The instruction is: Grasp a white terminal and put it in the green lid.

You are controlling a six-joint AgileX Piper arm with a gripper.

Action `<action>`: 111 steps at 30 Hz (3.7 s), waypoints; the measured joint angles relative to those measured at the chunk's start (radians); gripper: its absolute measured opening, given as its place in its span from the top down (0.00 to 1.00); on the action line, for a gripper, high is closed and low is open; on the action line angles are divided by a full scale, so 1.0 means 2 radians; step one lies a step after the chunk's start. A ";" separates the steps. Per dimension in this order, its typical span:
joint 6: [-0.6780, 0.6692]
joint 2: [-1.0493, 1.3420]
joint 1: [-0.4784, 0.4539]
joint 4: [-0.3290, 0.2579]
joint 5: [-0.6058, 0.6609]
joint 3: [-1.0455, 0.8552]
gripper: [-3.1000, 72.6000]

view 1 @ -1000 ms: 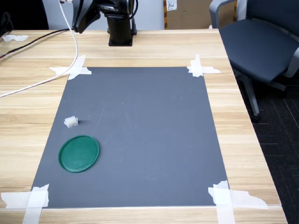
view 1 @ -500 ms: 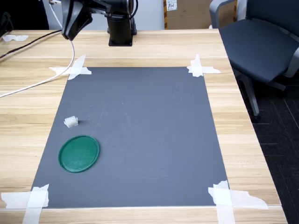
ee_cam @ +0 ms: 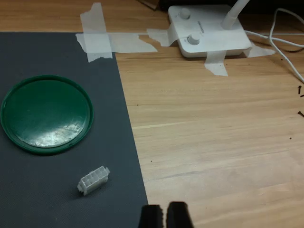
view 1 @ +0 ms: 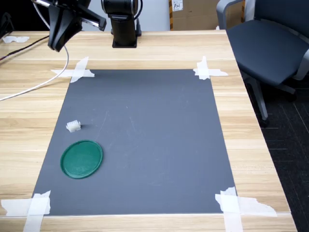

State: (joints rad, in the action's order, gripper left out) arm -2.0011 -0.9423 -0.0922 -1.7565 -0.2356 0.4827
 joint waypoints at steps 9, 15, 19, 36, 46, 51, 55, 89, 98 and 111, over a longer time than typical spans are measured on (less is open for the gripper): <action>0.000 -0.038 0.000 0.000 0.048 0.004 1.00; 0.005 -0.077 0.000 0.000 0.077 0.025 1.00; 0.009 -0.113 0.000 0.000 0.081 0.032 1.00; 0.065 -0.144 0.000 0.047 0.072 0.034 1.00; 0.356 -0.145 -0.002 0.367 0.085 0.034 1.00; 0.501 -0.145 -0.046 0.472 0.166 0.042 1.00; 0.589 -0.145 -0.080 0.573 0.235 0.064 1.00; 0.683 -0.253 -0.091 0.846 0.392 0.246 0.76; 0.627 -0.308 -0.091 0.845 0.516 0.293 0.64; 0.517 -0.351 -0.091 0.841 0.522 0.306 0.27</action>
State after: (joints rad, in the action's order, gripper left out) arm -0.9668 -1.6453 -0.2748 -0.0748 0.8074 1.0957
